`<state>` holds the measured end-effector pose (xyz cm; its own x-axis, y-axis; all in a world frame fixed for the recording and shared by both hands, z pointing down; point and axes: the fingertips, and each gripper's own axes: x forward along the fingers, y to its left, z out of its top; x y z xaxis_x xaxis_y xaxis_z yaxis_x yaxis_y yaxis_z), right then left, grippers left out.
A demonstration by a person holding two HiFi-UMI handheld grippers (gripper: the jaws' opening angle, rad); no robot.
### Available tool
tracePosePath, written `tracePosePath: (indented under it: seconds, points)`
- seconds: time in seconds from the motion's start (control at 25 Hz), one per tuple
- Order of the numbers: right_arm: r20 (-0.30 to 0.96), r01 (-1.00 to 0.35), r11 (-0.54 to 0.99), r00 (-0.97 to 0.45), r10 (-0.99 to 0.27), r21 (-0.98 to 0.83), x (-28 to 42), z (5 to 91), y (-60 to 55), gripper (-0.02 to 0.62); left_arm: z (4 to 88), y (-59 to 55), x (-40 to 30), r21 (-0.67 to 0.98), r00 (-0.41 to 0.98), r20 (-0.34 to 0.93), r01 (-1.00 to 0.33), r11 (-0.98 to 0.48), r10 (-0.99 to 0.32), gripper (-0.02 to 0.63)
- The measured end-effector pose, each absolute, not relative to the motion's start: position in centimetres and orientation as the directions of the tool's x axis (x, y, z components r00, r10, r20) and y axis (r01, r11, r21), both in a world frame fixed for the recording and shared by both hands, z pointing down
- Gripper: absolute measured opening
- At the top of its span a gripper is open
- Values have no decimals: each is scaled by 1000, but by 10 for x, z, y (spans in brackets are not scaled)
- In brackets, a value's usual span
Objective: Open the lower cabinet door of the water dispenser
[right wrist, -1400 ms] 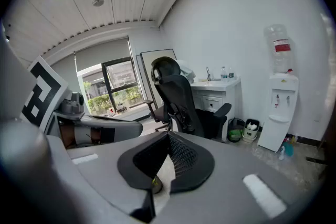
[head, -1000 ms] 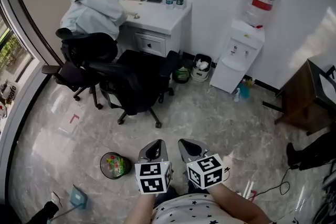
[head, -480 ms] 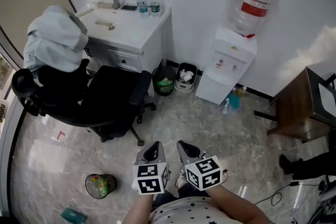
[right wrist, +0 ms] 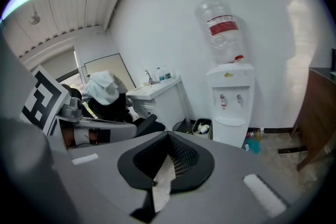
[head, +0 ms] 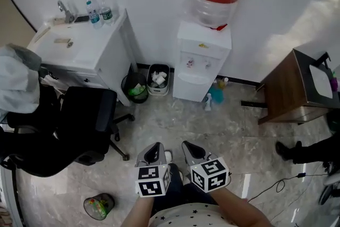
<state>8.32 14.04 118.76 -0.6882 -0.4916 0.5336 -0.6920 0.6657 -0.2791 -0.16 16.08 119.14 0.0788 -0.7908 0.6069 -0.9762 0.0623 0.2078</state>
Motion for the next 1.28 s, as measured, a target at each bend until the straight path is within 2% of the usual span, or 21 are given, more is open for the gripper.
tracePosePath:
  seconds: [0.48,0.8,0.84,0.88,1.08,1.16,1.28]
  points:
    - [627,-824,489,-546,-556,-284,132,1270,-24,-8,1278,-17,41,232,227,675,-969,-91,-702,6]
    - [658,-889,370,-451,-603,-271,159,1407,-161,0,1422,-135,58,234,258,755,-965,-121,-603,6]
    - [659,-895,352,-441,-610,-273,166,1429,-178,69,1444,-145,61,240,264,764,-963,-121,-589,6]
    - [660,-901,333,-430,-616,-276,172,1452,-195,100,1466,-153,65,247,270,771,-961,-121,-576,6]
    - [696,-923,291,-381,-609,-251,210,1574,-264,164,1572,-189,82,238,266,798,-964,-123,-541,6]
    - [704,-909,338,-406,-583,-245,216,1613,-281,227,1603,-199,85,238,258,804,-965,-108,-535,6]
    - [703,-886,419,-428,-568,-201,218,1648,-300,253,1634,-209,87,243,267,810,-963,-116,-522,6]
